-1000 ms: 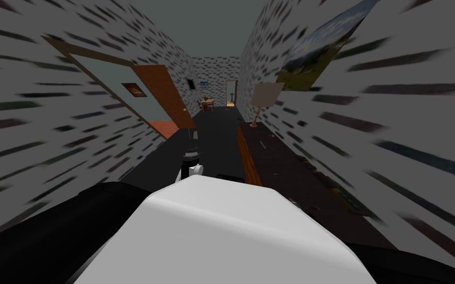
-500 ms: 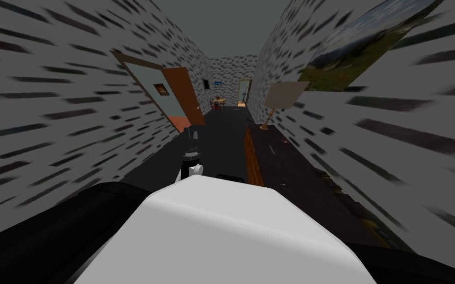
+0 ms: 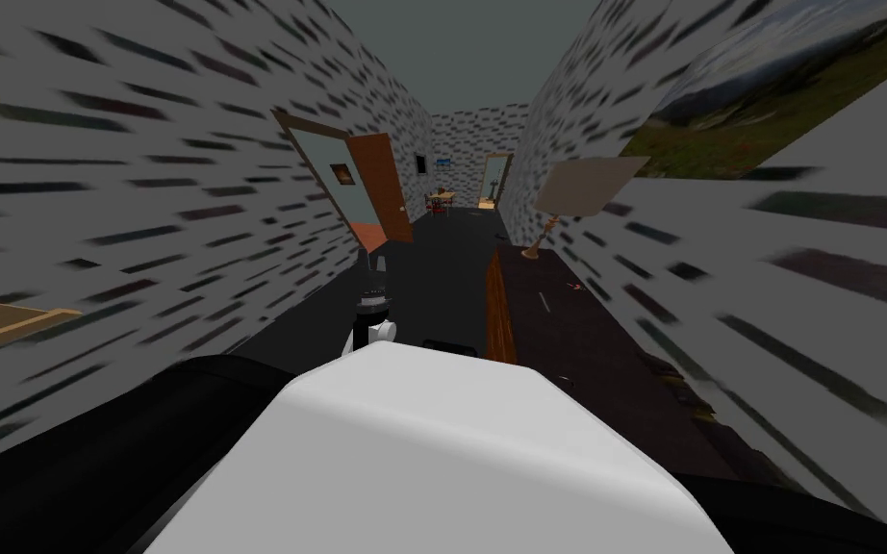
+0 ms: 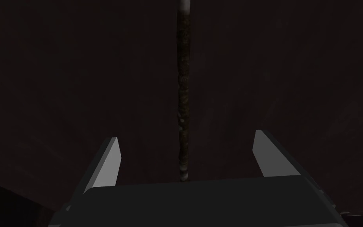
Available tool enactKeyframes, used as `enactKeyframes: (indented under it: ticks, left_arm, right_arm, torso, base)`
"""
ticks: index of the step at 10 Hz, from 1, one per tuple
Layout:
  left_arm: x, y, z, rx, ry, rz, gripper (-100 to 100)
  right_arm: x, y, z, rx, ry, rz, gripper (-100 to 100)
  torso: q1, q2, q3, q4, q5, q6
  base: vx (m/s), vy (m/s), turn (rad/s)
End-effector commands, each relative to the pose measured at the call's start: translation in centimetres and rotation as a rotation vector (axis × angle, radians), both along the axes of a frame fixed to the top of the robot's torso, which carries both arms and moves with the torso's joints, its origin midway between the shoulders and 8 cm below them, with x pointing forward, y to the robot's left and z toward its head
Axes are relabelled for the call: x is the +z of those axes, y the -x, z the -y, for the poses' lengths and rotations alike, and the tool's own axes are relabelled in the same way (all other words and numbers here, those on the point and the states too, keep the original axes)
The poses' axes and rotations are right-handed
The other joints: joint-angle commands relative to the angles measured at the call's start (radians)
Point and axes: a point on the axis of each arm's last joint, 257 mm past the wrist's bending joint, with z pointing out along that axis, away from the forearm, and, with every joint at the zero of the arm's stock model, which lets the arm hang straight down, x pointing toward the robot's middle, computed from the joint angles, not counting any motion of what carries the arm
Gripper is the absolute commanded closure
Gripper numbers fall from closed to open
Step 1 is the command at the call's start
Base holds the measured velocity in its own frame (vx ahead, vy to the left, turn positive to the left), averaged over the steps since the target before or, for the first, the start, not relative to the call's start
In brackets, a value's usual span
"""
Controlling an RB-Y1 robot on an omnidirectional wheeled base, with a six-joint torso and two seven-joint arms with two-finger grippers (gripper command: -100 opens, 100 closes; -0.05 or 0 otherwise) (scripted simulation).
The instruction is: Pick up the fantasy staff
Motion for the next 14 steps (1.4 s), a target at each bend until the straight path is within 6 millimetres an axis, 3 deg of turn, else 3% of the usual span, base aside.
enactKeyframes:
  ticks: [1,2,6,7,8,9,13,14]
  left_arm:
    - [0.0,0.0,0.0,0.0,0.0,0.0,0]
    - [0.0,0.0,0.0,0.0,0.0,0.0,0]
    - [0.0,0.0,0.0,0.0,0.0,0.0,0]
    - [0.0,0.0,0.0,0.0,0.0,0.0,0]
    - [0.0,0.0,0.0,0.0,0.0,0.0,0]
    - [0.0,0.0,0.0,0.0,0.0,0.0,0]
    - [0.0,0.0,0.0,0.0,0.0,0.0,0]
    - [0.0,0.0,0.0,0.0,0.0,0.0,0]
  right_arm:
    - [0.0,3.5,-0.2,-0.052,-0.025,-0.053,-100]
    - [0.0,3.6,-0.2,-0.053,-0.025,-0.055,-100]
    - [0.6,9.0,-0.5,-0.149,-0.066,-0.136,-100]
    - [0.3,8.1,-0.2,-0.134,-0.058,-0.122,-100]
    - [0.3,8.3,-0.2,-0.136,-0.06,-0.125,0]
    - [-0.6,8.0,-0.8,-0.137,-0.058,-0.122,-100]
    - [-1.3,7.9,-1.3,-0.137,-0.059,-0.122,-100]
    - [-1.4,7.9,-1.3,-0.136,-0.058,-0.121,100]
  torso:
    - [0.0,0.0,0.0,0.0,0.0,0.0]
    - [-0.001,0.0,0.0,0.0,0.0,0.0]
    - [0.0,-0.001,0.0,0.0,0.0,0.0]
    - [0.0,-0.001,-0.001,0.0,0.0,0.001]
    - [0.001,-0.001,0.0,0.0,0.0,0.001]
    - [0.002,0.0,0.0,0.0,0.0,0.001]
    - [-0.001,0.002,0.001,0.0,-0.001,0.001]
    - [0.0,0.001,0.001,0.0,0.0,0.001]
  base:
    - [0.0,-0.039,0.343]
    - [0.001,-0.03,0.1]
    - [0.008,-0.017,0.218]
    - [0.005,-0.016,0.033]
    - [0.0,0.0,0.0]
    - [-0.021,-0.034,0.004]
    - [-0.028,-0.038,0.007]
    - [0.0,0.0,0.0]
